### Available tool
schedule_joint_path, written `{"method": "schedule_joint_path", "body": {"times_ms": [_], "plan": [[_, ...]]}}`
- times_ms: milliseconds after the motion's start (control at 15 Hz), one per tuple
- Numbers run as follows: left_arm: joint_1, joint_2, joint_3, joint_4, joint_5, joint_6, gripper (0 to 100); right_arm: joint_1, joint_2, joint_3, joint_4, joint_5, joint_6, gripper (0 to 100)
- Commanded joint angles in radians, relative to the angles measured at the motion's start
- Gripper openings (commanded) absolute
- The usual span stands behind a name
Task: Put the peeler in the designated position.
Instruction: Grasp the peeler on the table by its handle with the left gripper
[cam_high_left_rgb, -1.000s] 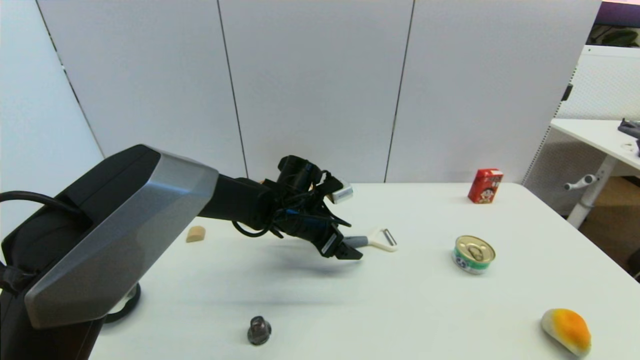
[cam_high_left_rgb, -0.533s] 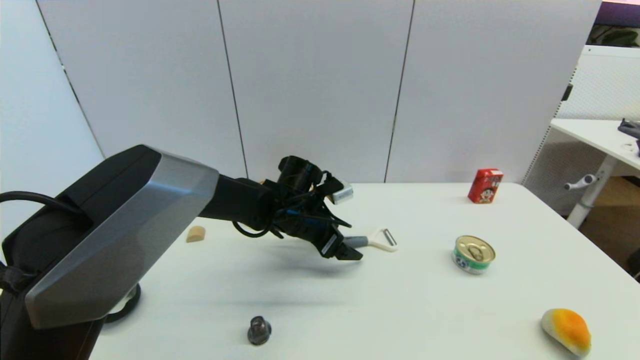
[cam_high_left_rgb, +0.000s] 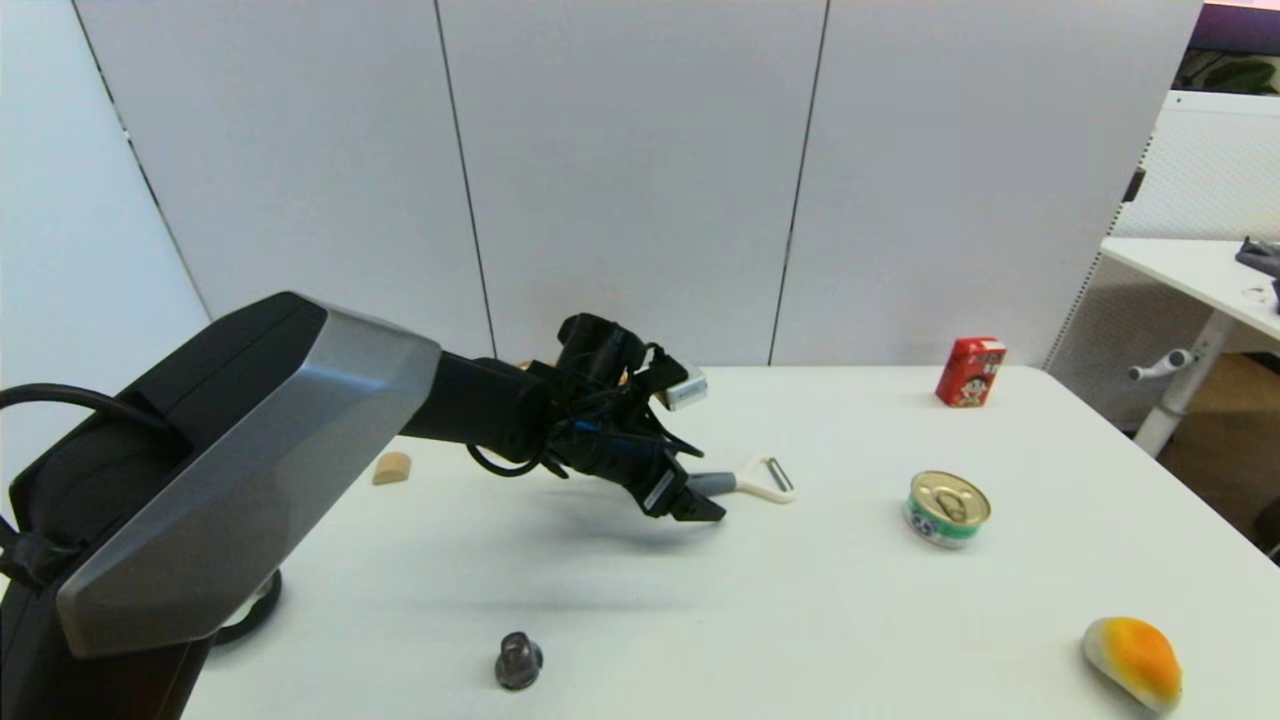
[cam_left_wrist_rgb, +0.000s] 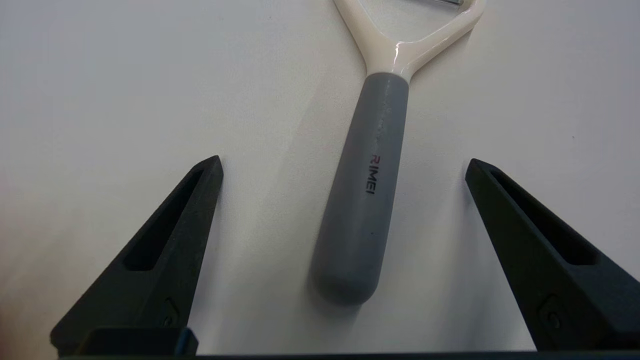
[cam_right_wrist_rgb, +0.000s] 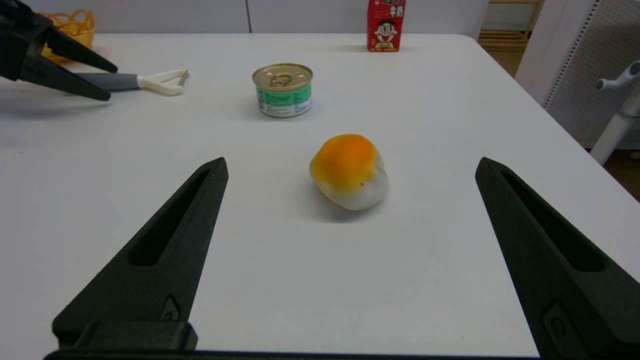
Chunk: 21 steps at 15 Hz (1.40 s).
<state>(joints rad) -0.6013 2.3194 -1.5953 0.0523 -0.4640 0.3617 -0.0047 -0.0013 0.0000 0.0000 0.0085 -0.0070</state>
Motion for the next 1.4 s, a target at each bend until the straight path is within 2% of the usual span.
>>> {"method": "schedule_joint_path", "body": {"times_ms": [67, 1067, 1133, 1400], "plan": [[0.000, -0.002, 0.000, 0.001, 0.024, 0.003, 100, 0.000, 0.001, 0.000, 0.000, 0.001, -0.001, 100], [0.000, -0.002, -0.003, 0.003, 0.039, 0.016, 100, 0.000, 0.001, 0.000, 0.000, 0.001, -0.001, 100], [0.000, -0.002, -0.002, 0.003, 0.039, 0.016, 0, 0.000, 0.001, 0.000, 0.000, 0.001, -0.001, 100], [0.000, -0.005, -0.002, 0.003, 0.038, 0.016, 0, 0.000, 0.001, 0.000, 0.000, 0.001, -0.001, 100]]}}
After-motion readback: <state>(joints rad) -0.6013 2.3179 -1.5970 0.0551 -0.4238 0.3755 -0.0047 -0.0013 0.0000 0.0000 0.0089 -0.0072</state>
